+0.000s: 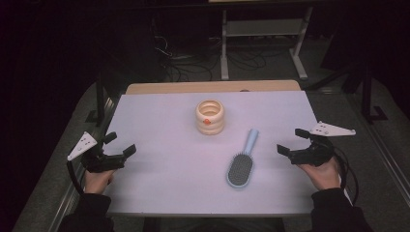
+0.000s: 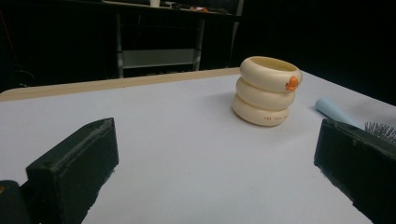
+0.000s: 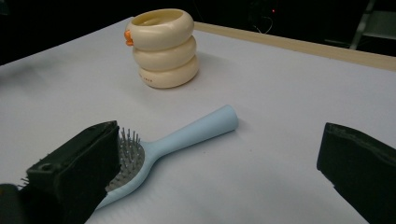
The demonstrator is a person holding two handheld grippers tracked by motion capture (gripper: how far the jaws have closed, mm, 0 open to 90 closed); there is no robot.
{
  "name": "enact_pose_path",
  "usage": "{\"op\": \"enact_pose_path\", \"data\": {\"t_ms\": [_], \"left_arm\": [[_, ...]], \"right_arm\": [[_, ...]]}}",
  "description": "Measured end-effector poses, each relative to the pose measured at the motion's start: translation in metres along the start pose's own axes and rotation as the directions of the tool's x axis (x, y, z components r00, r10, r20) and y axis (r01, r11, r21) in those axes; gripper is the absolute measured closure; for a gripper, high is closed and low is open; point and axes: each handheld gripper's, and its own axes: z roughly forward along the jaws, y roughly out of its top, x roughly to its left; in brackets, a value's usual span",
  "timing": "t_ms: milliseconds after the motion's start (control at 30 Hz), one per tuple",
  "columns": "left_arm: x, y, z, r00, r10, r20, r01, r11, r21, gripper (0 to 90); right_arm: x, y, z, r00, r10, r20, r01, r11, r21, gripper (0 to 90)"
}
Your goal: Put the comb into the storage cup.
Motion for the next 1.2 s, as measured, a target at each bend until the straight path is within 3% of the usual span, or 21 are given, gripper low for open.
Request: {"op": "enact_pose_path", "data": {"t_ms": [633, 767, 1200], "left_arm": [[-0.002, -0.001, -0.001, 1.0000, -0.009, 0.003, 0.009, 1.0000, -0.002, 0.0], [-0.002, -0.001, -0.001, 1.0000, 0.010, -0.001, -0.010, 0.9999, 0.004, 0.0], [-0.004, -0.001, -0.001, 0.9999, 0.012, -0.003, -0.012, 0.9999, 0.010, 0.0]], "right_arm": [[0.006, 0.002, -0.003, 0.9998, -0.012, -0.017, 0.012, 1.000, -0.003, 0.0], [0.007, 0.008, -0.004, 0.9995, -0.021, -0.022, 0.022, 1.000, 0.006, 0.0], [0.006, 0.036, -0.007, 0.9973, -0.060, -0.044, 0.062, 0.997, 0.053, 0.0]]}}
